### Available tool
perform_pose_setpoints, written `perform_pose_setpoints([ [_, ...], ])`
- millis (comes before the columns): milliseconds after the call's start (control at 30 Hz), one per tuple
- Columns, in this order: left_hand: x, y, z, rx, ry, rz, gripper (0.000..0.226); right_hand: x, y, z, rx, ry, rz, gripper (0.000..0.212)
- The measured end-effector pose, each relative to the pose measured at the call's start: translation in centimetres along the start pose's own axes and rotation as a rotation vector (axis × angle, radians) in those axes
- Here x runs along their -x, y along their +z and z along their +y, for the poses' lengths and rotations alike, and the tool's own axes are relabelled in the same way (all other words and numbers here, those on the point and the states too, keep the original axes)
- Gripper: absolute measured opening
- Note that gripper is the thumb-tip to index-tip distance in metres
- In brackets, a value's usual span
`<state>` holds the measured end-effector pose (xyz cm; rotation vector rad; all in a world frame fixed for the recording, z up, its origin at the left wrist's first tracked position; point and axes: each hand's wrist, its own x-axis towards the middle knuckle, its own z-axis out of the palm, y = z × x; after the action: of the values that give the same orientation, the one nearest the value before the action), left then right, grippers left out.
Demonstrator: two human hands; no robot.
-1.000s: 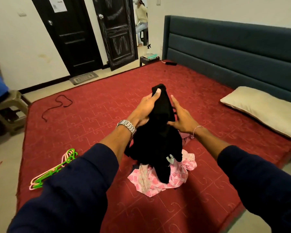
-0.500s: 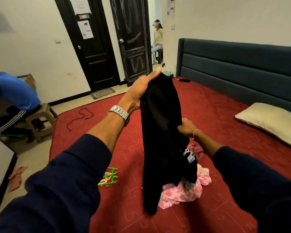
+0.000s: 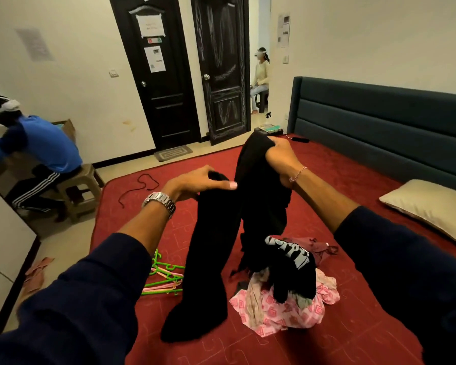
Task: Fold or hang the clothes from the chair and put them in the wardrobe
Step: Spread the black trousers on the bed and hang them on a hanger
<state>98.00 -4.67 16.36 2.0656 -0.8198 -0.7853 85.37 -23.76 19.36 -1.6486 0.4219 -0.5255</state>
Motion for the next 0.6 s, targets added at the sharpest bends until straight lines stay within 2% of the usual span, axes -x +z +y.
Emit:
perform_pose_setpoints([
  [67,0.4,0.8,0.5,0.013,0.087,-0.072,0.108,0.4,1.4,-1.6,0.079,-0.020,-0.064,0.017],
  [100,0.7,1.4,1.3,-0.009,0.159,-0.065,0.106,0.5,2.4,-2.3,0.105,-0.029,-0.103,0.016],
  [167,1.2,2.5,2.5,-0.071,0.275,0.033,0.076,1.1,3.7,-3.5,0.226,-0.085,-0.175,0.015],
  [200,1.3,2.6,2.7,-0.025,0.307,0.086,0.062,1.2,4.1,-3.9,0.307,-0.127,-0.227,0.023],
  [267,2.0,2.1,1.9,0.155,0.335,0.186,0.051,1.3,3.8,-4.4,0.349,-0.179,-0.412,0.052],
  [333,2.6,1.1,0.5,0.350,0.316,0.292,0.045,1.4,2.7,-4.3,0.311,-0.203,-0.626,0.091],
  [400,3.5,0.0,0.4,0.518,0.268,0.445,0.034,1.3,2.2,-2.5,0.432,-0.247,-0.722,0.123],
  [433,3.9,-0.5,0.6,0.575,0.246,0.500,0.030,1.4,2.5,-1.1,0.494,-0.234,-0.741,0.131],
  [467,4.2,-1.0,0.9,0.617,0.221,0.517,0.028,1.8,3.0,0.4,0.548,-0.224,-0.732,0.128],
  [500,4.4,-1.6,1.0,0.668,0.209,0.506,0.025,1.6,3.3,2.0,0.560,-0.196,-0.712,0.114],
  [533,5.0,-2.0,1.2,0.739,0.241,0.466,0.020,1.8,3.9,3.1,0.513,-0.199,-0.700,0.085],
  [600,6.2,-2.8,2.0,0.816,0.316,0.409,0.011,2.6,4.9,4.3,0.321,-0.207,-0.626,0.014],
])
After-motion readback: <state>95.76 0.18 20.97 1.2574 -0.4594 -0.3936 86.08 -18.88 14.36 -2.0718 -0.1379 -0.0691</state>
